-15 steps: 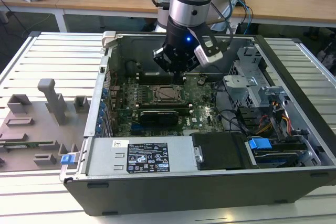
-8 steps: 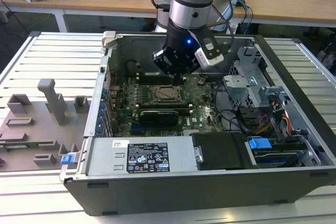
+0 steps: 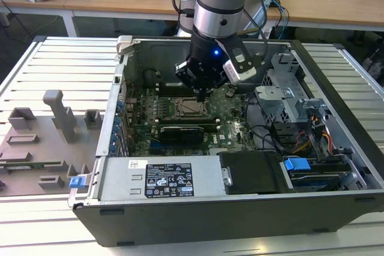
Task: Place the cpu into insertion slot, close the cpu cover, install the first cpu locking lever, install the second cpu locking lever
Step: 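Install the second cpu locking lever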
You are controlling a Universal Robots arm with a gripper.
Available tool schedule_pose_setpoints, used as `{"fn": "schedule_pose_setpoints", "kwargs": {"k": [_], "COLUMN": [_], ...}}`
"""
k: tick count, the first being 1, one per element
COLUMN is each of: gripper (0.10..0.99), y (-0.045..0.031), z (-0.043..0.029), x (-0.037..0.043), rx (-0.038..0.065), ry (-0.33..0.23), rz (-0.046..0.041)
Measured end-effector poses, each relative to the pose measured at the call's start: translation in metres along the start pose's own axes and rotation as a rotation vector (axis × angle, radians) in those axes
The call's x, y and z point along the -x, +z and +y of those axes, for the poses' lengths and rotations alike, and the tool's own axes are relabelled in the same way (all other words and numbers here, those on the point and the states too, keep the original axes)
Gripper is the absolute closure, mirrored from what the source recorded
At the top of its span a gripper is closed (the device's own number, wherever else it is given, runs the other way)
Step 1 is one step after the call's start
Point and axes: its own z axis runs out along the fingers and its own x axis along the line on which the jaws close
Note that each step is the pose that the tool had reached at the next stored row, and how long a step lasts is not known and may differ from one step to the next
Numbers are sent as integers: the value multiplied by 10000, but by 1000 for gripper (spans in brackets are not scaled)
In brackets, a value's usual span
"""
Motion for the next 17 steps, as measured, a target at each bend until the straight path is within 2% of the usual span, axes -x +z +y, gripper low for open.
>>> {"fn": "schedule_pose_setpoints", "kwargs": {"k": [17], "gripper": [980], "y": [215], "z": [-95], "x": [1], "rx": [64], "ry": [-2], "rz": [-3]}}
